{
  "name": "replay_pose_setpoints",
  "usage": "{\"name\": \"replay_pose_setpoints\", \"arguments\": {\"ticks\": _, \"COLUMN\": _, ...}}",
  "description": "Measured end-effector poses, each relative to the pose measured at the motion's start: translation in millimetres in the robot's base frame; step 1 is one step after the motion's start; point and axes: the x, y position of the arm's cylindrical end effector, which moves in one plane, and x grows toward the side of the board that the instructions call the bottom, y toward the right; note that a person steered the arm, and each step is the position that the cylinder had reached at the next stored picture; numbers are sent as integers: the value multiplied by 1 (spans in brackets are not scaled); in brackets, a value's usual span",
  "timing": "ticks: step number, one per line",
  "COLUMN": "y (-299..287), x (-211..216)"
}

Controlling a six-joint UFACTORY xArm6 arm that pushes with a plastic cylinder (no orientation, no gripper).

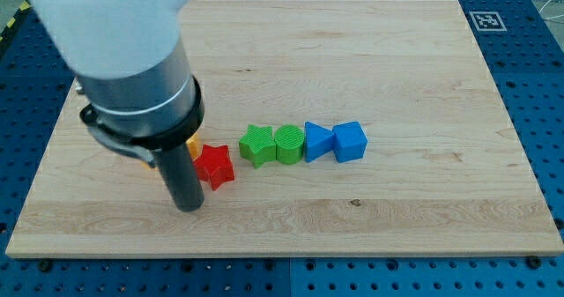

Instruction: Push the red star up a bit

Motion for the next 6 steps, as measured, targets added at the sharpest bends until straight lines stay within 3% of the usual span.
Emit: {"name": "replay_pose_setpoints", "arguments": {"ticks": 6, "y": 12, "x": -34}}
